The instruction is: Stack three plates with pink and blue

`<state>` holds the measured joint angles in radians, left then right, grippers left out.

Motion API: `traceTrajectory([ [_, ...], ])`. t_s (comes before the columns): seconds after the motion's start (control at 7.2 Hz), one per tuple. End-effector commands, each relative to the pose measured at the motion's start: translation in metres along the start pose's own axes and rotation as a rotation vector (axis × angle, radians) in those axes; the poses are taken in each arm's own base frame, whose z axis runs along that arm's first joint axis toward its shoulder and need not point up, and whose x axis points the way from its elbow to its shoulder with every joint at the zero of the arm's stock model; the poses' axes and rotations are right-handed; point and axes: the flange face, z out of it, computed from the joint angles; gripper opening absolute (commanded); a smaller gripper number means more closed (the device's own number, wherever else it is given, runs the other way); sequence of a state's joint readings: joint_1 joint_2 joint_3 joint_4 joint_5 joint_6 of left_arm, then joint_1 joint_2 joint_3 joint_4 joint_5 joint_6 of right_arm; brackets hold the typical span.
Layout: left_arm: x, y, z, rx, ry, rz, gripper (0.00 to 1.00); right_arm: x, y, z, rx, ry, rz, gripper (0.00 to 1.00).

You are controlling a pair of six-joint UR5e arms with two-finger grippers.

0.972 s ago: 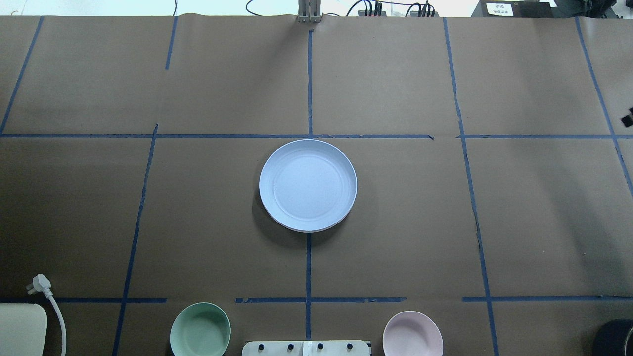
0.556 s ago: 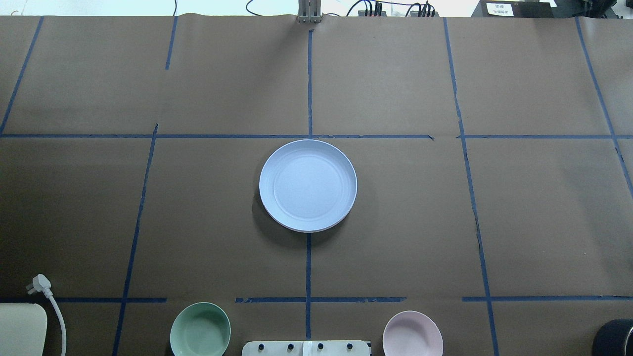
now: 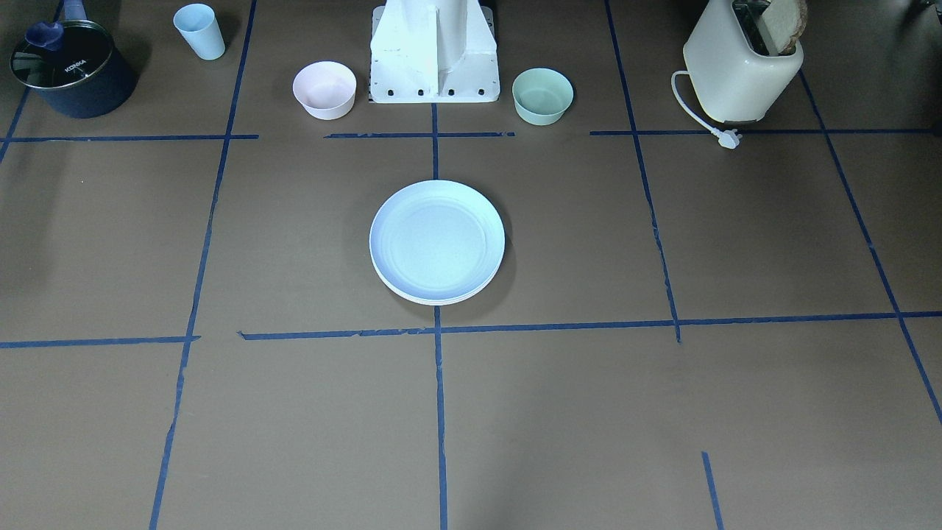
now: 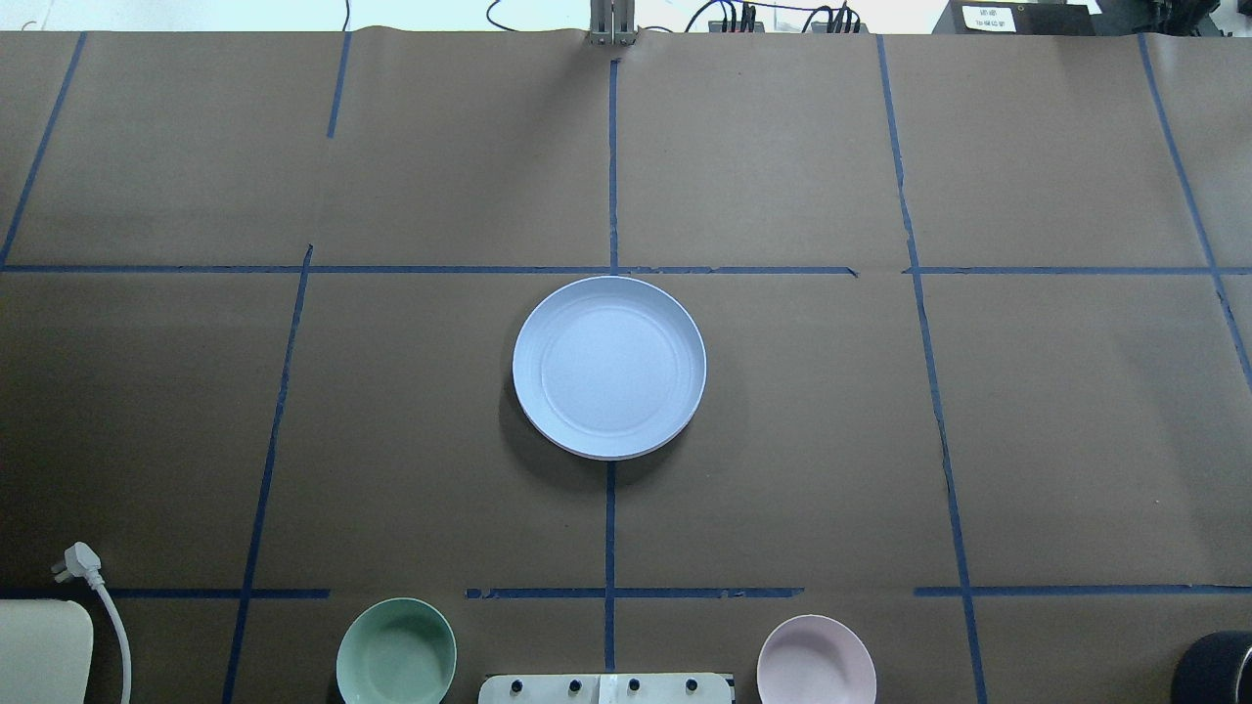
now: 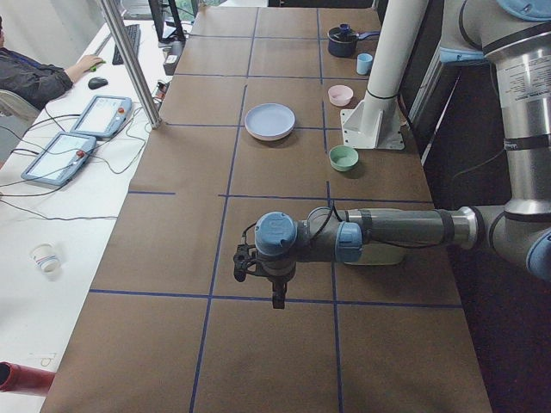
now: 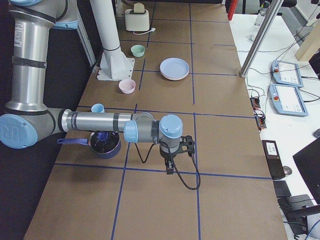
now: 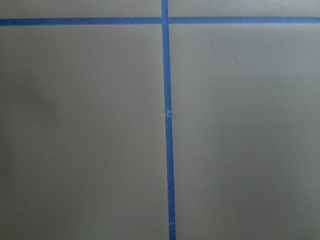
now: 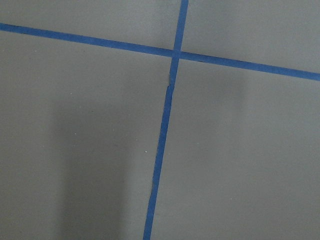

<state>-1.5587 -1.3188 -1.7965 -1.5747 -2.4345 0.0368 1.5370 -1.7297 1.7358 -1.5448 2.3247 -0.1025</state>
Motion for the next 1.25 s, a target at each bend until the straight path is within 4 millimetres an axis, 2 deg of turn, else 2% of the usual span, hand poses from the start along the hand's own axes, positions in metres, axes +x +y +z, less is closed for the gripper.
traceTrajectory([
  [0.0,0.002,0.0,-0.0016,0.003,0.0,0.004,1.0,0.0011,0.0014,0.0015,-0.003,-0.003,0.004,1.0],
  [1.11,0.0022,-0.0001,-0.0012,0.002,-0.002,0.005,1.0,0.0017,0.0009,0.0021,-0.004,-0.003,0.012,1.0],
])
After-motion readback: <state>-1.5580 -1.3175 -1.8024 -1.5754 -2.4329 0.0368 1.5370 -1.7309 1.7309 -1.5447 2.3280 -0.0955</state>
